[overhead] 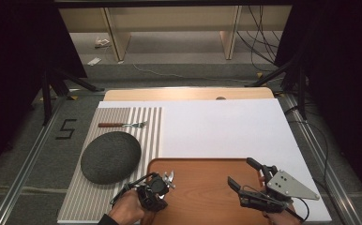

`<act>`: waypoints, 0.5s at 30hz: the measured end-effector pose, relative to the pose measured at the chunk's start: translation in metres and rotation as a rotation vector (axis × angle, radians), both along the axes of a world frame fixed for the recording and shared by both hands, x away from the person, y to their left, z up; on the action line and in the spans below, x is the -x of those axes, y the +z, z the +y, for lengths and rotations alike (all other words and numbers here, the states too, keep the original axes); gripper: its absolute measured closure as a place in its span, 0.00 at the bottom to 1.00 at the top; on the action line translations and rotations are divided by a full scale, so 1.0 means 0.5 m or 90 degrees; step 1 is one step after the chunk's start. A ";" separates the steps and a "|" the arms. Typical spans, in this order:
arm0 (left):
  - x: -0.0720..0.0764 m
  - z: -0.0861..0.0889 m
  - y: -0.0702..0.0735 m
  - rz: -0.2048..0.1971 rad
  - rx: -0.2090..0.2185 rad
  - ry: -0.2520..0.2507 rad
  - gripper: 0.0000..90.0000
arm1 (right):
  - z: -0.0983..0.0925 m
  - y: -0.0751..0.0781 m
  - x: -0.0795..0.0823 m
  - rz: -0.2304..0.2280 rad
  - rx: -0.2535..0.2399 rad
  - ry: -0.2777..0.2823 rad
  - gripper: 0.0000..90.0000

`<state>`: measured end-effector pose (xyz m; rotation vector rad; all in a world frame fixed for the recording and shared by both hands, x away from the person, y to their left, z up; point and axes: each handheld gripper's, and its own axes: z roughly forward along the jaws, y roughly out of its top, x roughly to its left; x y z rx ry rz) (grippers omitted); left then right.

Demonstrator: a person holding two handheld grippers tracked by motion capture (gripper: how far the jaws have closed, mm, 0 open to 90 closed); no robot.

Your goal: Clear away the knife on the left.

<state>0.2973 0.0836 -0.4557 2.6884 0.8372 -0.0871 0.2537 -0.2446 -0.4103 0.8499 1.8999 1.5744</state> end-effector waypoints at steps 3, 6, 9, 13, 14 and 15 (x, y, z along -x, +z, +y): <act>-0.003 0.007 0.000 -0.001 -0.004 0.008 0.99 | 0.001 0.000 0.000 0.001 -0.001 0.000 0.18; -0.006 0.013 0.000 0.000 -0.007 0.012 0.99 | 0.000 0.000 0.000 0.000 0.000 0.000 0.18; -0.008 0.018 -0.002 0.003 -0.008 0.020 0.99 | 0.000 0.000 0.000 0.000 0.000 0.000 0.18; -0.012 0.026 -0.002 0.009 -0.014 0.022 0.99 | 0.000 0.000 0.000 0.000 0.000 0.000 0.18; -0.012 0.026 -0.002 0.009 -0.014 0.022 0.99 | 0.000 0.000 0.000 0.000 0.000 0.000 0.18; -0.012 0.028 -0.002 0.010 -0.013 0.024 0.99 | 0.000 0.000 0.000 0.000 0.001 0.000 0.18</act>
